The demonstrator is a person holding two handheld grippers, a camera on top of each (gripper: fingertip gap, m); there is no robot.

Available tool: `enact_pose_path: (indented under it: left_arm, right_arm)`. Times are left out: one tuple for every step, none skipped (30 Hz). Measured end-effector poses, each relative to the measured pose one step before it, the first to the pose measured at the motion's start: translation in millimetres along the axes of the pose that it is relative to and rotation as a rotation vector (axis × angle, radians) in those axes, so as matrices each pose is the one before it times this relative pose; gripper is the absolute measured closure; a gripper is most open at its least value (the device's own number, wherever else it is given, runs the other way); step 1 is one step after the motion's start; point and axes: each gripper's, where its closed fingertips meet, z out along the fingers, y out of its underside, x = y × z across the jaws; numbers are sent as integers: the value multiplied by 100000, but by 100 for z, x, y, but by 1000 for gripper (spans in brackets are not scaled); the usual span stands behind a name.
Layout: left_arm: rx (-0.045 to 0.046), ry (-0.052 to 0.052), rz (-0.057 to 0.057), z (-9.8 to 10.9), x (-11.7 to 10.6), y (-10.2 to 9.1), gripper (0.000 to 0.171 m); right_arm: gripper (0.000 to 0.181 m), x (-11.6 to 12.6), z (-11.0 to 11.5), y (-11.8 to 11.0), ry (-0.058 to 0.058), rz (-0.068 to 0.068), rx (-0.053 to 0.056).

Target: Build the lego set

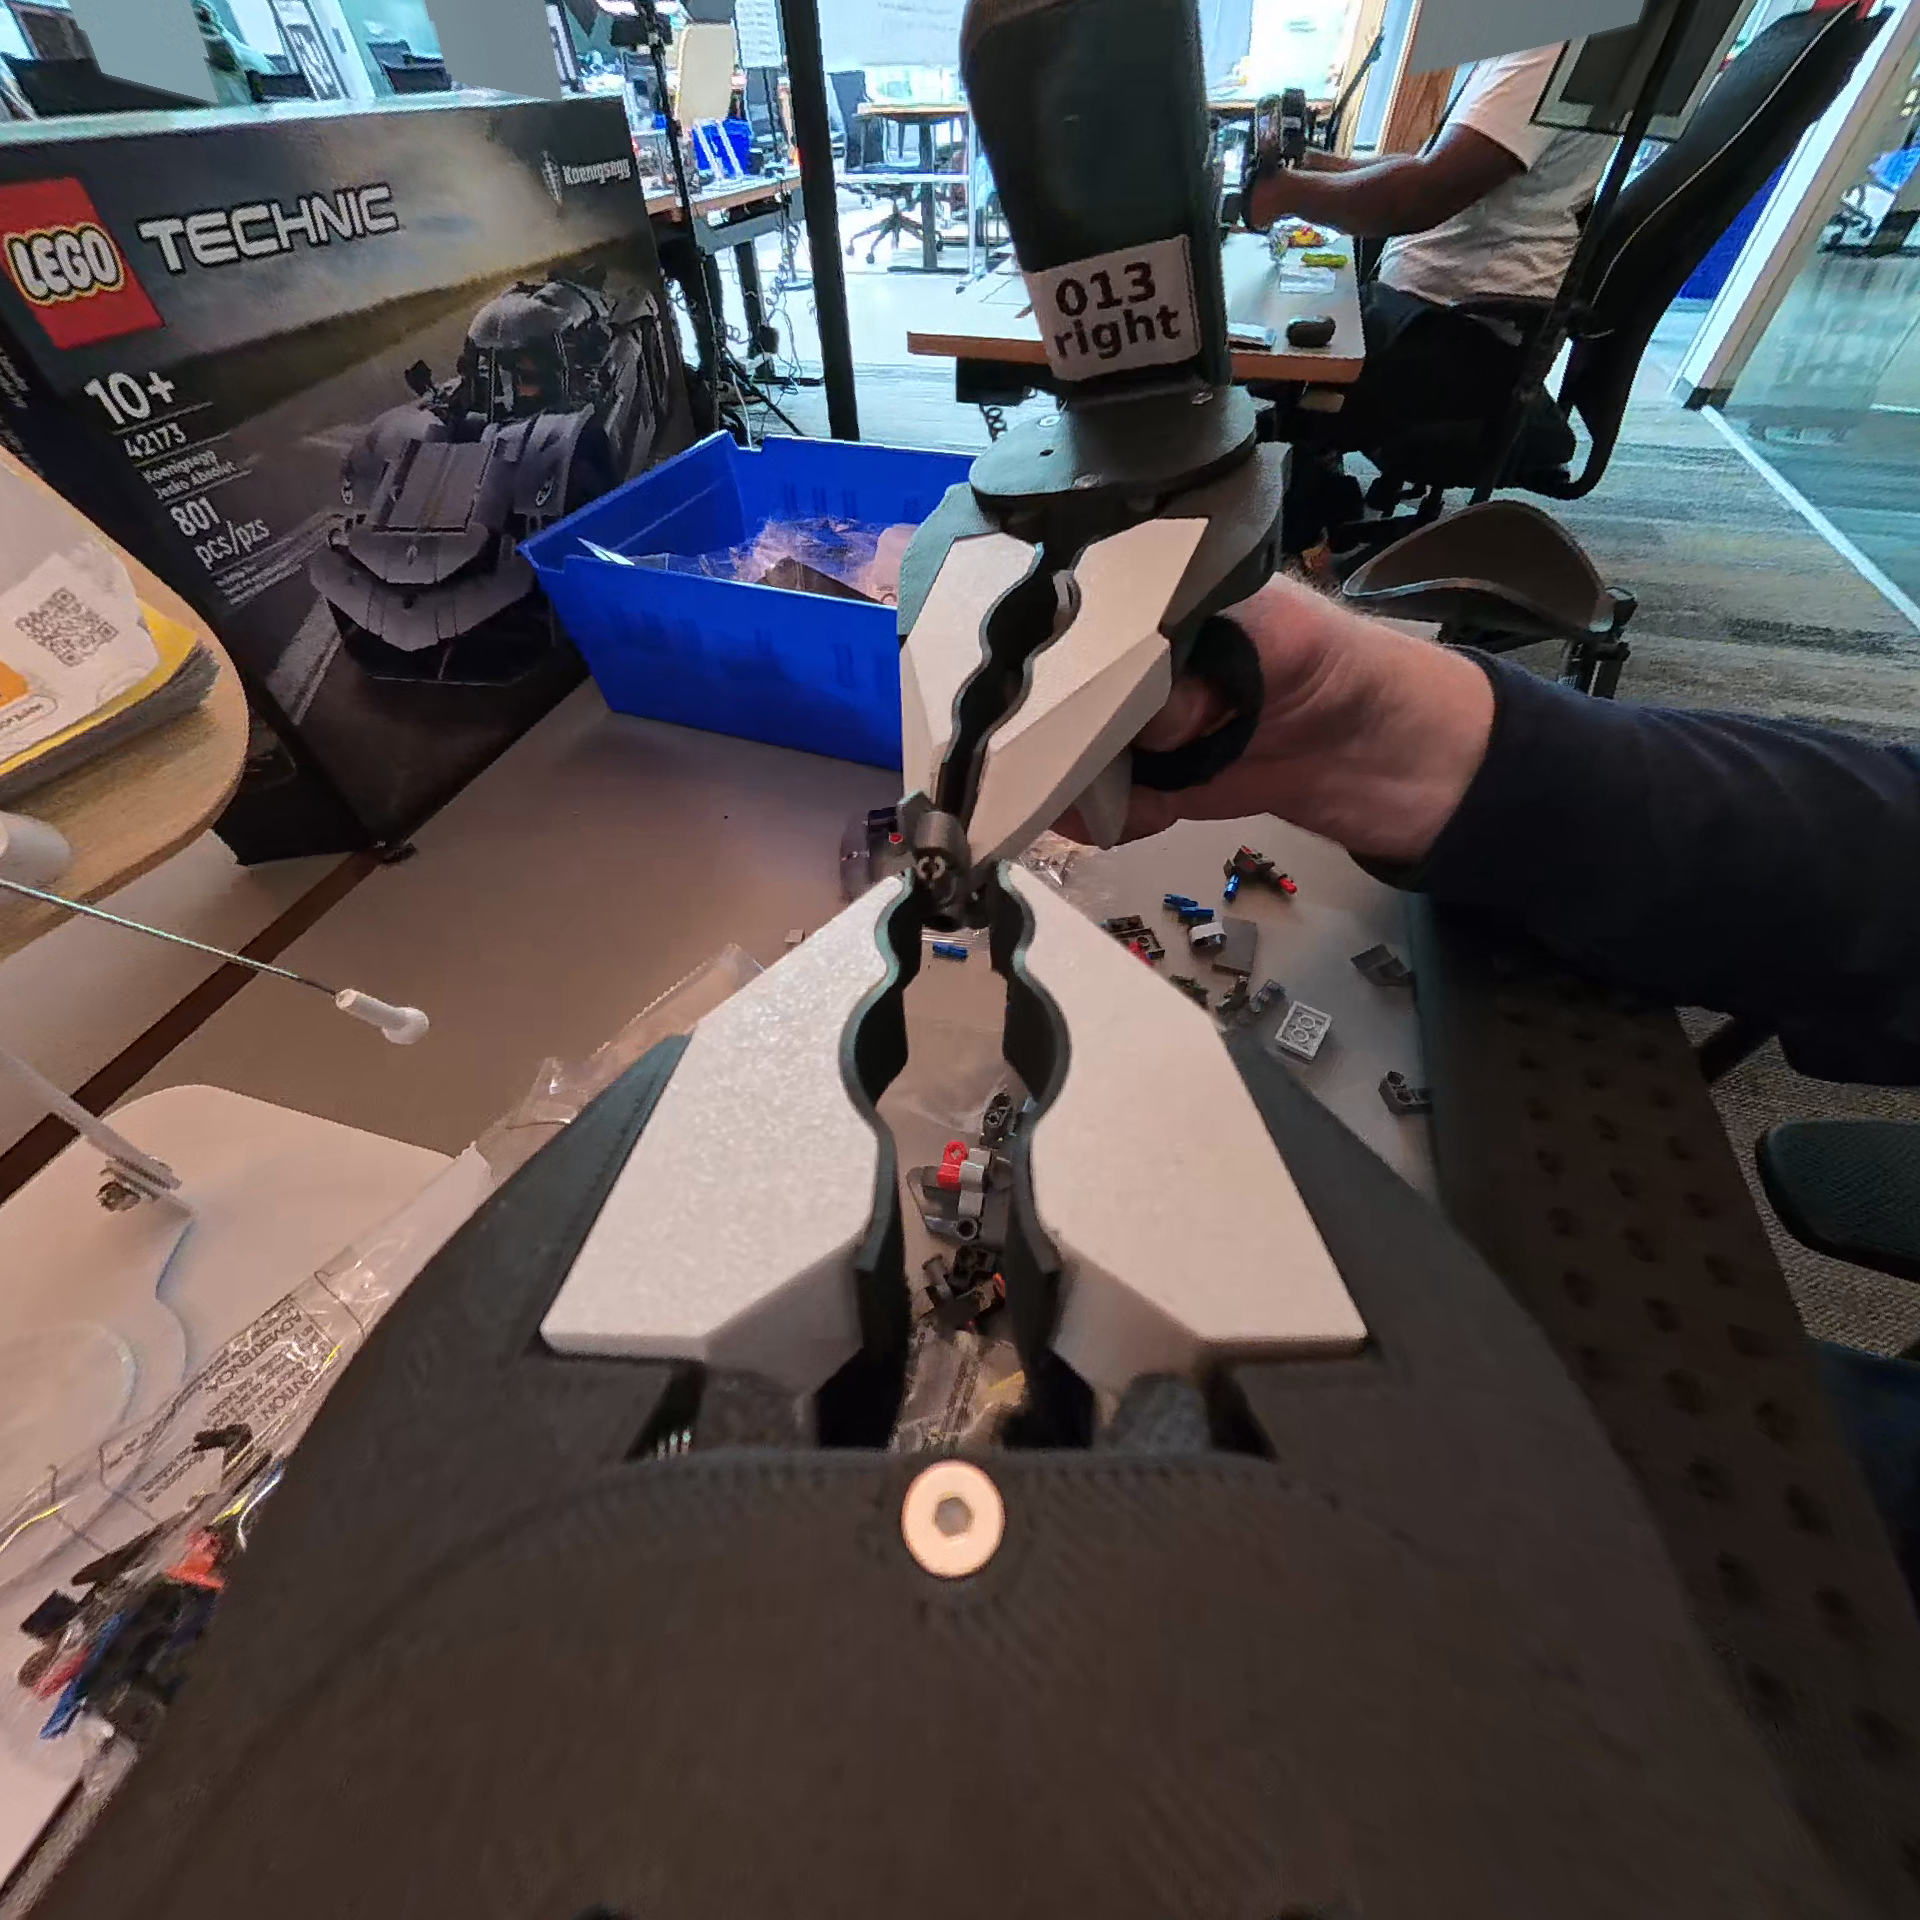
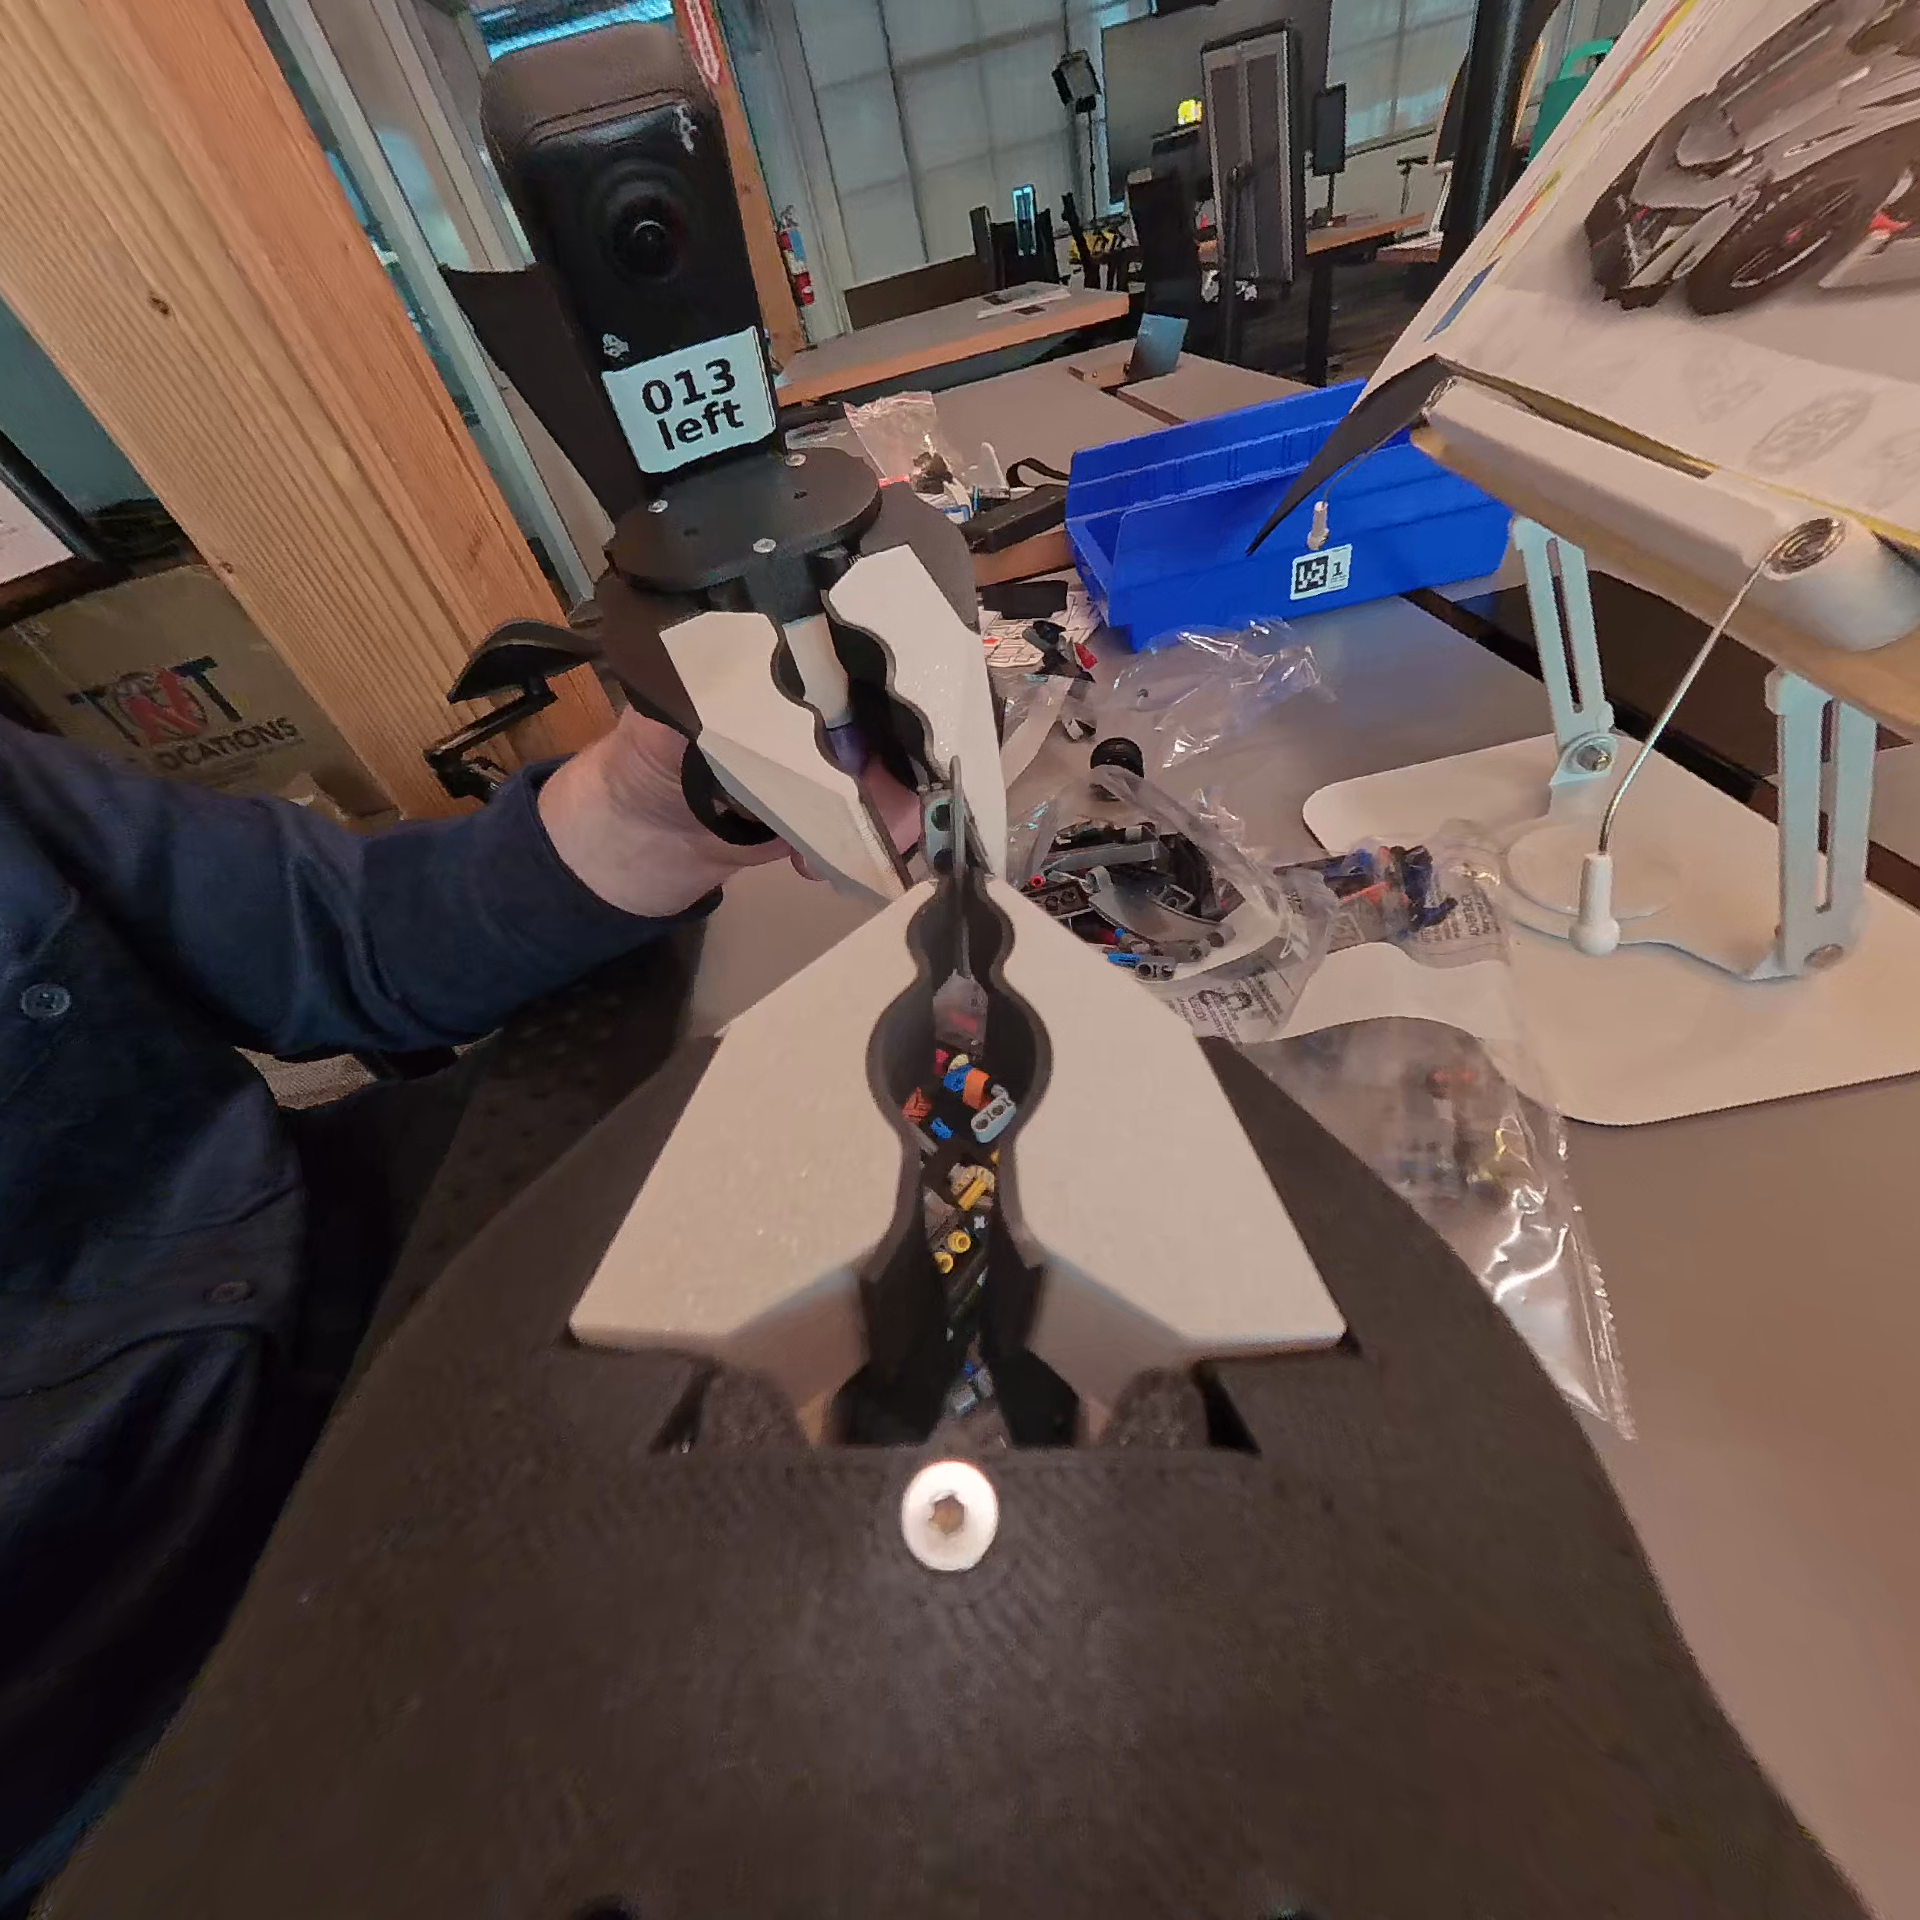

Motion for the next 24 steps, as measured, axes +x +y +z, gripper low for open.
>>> enact_pose_path:
  left_arm:
    - [-602, 388, 152, -20, 57, 98, 163]
    - [-356, 753, 36, -24, 113, 60, 163]
    - [-275, 841, -37, -46, 127, 25, 164]
    - [-257, 532, 7, -30, 113, 18, 164]
    - [-625, 687, 449, -48, 165, 55, 164]
    - [-1120, 695, 593, -54, 180, 125, 165]
    - [-1018, 165, 669, -66, 108, 116, 165]
    - [-490, 19, 572, -51, 91, 70, 165]
    - [-412, 315, 207, -30, 90, 77, 165]
    - [-634, 293, -100, 1, 64, 104, 165]
    - [-693, 206, -543, 38, 7, 143, 165]
    - [-404, 11, -773, 57, -45, 114, 165]
    - [74, -239, -285, 16, -73, 30, 165]
    - [-41, 23, 421, -55, 8, -9, 166]
    - [152, 603, 629, -129, 85, -69, 167]
    - [148, 422, 212, -132, 59, -57, 167]
    - [-352, -20, 14, -69, 22, 21, 167]
    - [-540, -107, 864, -29, 66, 57, 167]
    - [5, -227, 1416, -42, 96, -49, 167]
    - [786, 396, 443, -107, 136, -229, 167]
    - [512, 981, 499, -132, 213, -211, 167]
    - [-786, -122, 1324, -46, 99, 9, 167]
    - [-854, -545, 954, 3, 32, 73, 167]
    - [-368, 848, 448, -12, 188, 28, 167]
  right_arm:
    - [181, -10, -9, 55, -58, 121, -183]
    - [181, -42, 11, 76, -26, -383, -414]
    - [181, -93, -5, 52, -9, -1155, -436]
    - [181, -122, -14, 37, -40, -1545, -406]
    - [181, -119, -12, 27, 27, -1589, -345]
    - [181, -169, 12, 73, -241, -1608, -584]
    - [181, -165, 36, 118, -205, -1637, -841]
    - [181, -126, 60, 96, 178, -1577, -650]
    - [181, -99, 47, 54, 161, -1203, -385]
    - [181, -82, 36, 79, -14, -750, -487]
    - [181, -45, 41, 109, 231, -603, -831]
    - [181, 25, 45, 146, 678, -743, -1068]
    - [181, 72, 28, 97, 949, -831, -833]
    - [181, 65, -8, 1, 873, -877, -258]
    - [181, -35, -4, -85, 502, -1018, 198]
    - [181, -115, 24, -133, 138, -1073, 450]
    - [181, -91, 32, -102, 461, -1163, 91]
    - [181, -46, 47, -15, 1097, -1896, -654]
    - [181, -68, -2, 9, 967, -2174, -904]
    - [181, -118, -54, -114, 150, -978, -7]
    - [181, -166, -97, -258, -956, 318, 1425]
    - [181, -214, -77, -208, -1620, 473, 1389]
    - [181, -119, -17, -11, -764, -194, 115]
    - [181, -70, -2, 45, 37, -1036, -455]
